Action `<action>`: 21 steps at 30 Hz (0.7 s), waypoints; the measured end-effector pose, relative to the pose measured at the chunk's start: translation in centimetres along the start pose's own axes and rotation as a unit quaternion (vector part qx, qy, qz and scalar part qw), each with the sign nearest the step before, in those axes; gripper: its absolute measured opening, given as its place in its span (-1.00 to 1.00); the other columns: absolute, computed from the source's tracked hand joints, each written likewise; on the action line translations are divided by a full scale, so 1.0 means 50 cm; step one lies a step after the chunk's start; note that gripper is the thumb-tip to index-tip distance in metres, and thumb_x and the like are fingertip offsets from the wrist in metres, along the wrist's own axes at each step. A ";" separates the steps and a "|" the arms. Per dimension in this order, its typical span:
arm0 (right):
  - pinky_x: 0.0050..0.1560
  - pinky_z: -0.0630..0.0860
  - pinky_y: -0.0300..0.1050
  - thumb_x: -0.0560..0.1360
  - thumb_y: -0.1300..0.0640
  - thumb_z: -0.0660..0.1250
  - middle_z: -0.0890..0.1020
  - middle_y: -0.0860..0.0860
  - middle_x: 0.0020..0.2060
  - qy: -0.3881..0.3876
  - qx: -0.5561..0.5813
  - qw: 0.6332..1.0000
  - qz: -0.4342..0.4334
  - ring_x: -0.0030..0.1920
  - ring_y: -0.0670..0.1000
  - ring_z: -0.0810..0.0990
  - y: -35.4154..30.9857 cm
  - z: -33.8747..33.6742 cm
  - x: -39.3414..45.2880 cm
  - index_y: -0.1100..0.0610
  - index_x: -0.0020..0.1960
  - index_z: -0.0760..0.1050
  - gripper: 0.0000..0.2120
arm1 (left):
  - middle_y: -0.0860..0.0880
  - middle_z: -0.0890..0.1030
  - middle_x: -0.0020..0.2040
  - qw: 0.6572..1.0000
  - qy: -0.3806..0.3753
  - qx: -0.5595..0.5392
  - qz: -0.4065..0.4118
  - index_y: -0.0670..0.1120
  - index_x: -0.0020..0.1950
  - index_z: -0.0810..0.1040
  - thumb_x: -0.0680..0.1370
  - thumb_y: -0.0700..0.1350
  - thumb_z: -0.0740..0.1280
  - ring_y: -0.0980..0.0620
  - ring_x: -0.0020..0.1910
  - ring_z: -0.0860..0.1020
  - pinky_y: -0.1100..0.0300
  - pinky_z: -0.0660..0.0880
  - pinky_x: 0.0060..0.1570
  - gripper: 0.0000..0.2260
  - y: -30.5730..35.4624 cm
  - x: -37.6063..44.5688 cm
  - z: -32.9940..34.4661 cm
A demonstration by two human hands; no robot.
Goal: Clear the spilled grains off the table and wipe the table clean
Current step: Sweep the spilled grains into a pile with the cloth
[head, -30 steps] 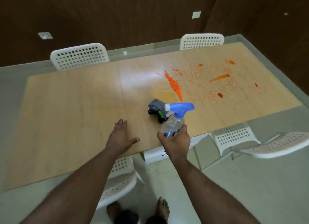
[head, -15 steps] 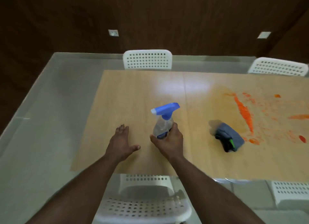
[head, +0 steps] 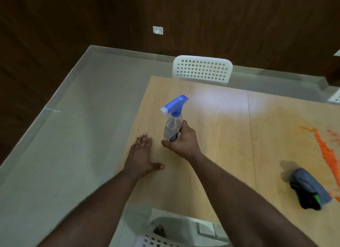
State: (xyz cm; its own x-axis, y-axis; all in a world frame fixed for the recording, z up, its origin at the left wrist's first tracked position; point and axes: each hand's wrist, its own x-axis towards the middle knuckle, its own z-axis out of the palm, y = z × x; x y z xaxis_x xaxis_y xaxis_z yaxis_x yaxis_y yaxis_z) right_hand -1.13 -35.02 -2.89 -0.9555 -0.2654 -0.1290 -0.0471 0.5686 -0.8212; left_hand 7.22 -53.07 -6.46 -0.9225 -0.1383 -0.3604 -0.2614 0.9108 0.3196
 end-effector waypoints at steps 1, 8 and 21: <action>-0.19 0.42 -0.37 0.26 -0.06 0.69 0.57 -0.21 -0.05 -0.011 -0.006 1.000 -0.008 -0.08 -0.21 0.57 -0.001 0.004 0.007 0.02 0.19 0.41 -0.35 | -0.07 -0.14 0.73 1.000 0.004 -0.002 0.001 -0.06 0.74 -0.04 0.32 0.47 0.50 -0.06 0.71 -0.15 -0.05 0.00 0.66 0.23 -0.001 0.000 0.002; -0.13 0.58 -0.17 0.23 0.01 0.61 0.62 -0.11 -0.07 -0.081 -0.030 0.994 -0.060 -0.09 -0.09 0.62 0.012 -0.006 0.033 -0.03 0.22 0.44 -0.38 | -0.05 -0.14 0.73 1.000 0.027 -0.012 0.001 -0.04 0.74 -0.03 0.30 0.47 0.50 -0.04 0.71 -0.15 -0.06 -0.01 0.66 0.23 -0.003 -0.001 0.009; 0.23 0.55 -0.14 0.26 -0.12 0.68 0.52 -0.07 0.41 -0.081 -0.036 0.996 -0.001 0.37 -0.03 0.52 0.033 -0.025 -0.027 0.02 0.59 0.25 0.03 | -0.07 0.25 0.67 0.996 0.065 0.049 0.024 -0.09 0.67 0.25 0.51 0.37 0.40 -0.03 0.65 0.23 0.05 0.23 0.57 -0.12 0.044 -0.065 -0.012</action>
State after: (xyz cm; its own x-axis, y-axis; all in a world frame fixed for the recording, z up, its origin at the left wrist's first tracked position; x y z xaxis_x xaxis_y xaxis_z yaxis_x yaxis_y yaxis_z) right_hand -0.27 -32.76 -3.38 -0.8962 -0.3849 -0.2205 -0.0749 0.6213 -0.7800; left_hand 9.46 -50.85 -4.06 -0.9637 -0.1370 -0.2292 -0.1933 0.9501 0.2447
